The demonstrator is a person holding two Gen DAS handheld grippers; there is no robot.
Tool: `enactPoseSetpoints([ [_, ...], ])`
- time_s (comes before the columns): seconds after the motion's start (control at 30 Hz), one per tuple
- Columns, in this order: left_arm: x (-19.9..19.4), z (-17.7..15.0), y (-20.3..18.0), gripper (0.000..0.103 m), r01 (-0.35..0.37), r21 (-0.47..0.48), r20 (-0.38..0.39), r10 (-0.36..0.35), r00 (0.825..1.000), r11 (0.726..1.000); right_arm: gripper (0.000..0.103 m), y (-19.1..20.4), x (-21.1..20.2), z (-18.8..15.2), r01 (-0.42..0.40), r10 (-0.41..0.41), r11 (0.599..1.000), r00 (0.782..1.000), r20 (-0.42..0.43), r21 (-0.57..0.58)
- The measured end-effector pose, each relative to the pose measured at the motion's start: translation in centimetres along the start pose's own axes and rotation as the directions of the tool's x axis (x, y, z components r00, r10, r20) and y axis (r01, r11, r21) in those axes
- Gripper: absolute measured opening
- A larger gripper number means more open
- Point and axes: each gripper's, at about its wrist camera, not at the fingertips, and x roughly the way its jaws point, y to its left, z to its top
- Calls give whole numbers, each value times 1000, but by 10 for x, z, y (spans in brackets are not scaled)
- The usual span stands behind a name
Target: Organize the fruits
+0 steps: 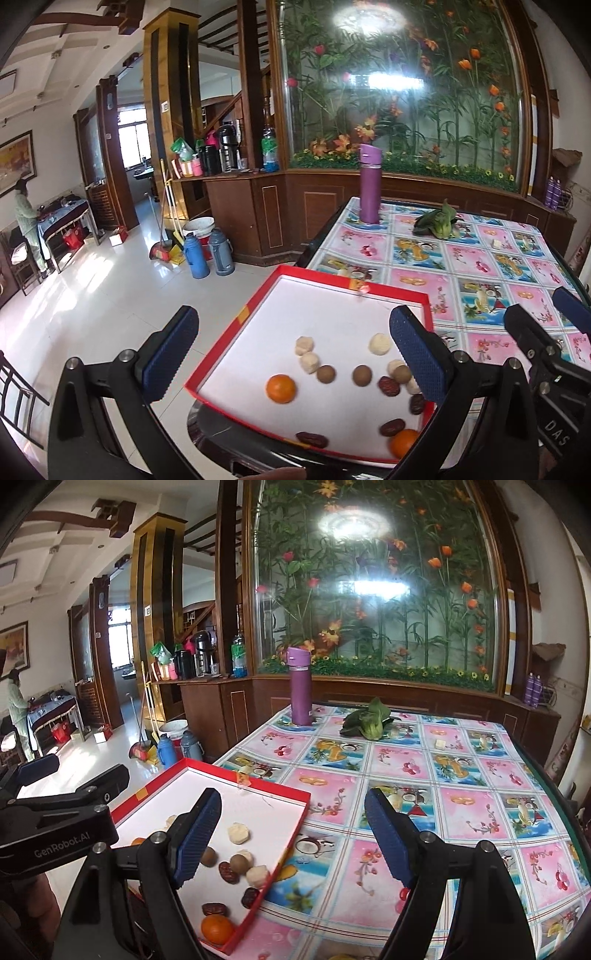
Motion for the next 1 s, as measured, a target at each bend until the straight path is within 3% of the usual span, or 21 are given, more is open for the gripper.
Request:
enactPoseSetpoints([
  [0.37,3,-11,27,103,-4,-27,-9,4,1000,1000,80,26,1,0,-1,1,999,1000,10,-40],
  [0.63,10,-14,25,103,3,-29,-31,-3,1000,1000,80,32,3,-4,-3,5,997,1000,25,-78],
  [1.0,16,-17,29,103,-50,-41,-62,48,997,998,80,36,12,-14,-54,55,996,998,23,-67],
])
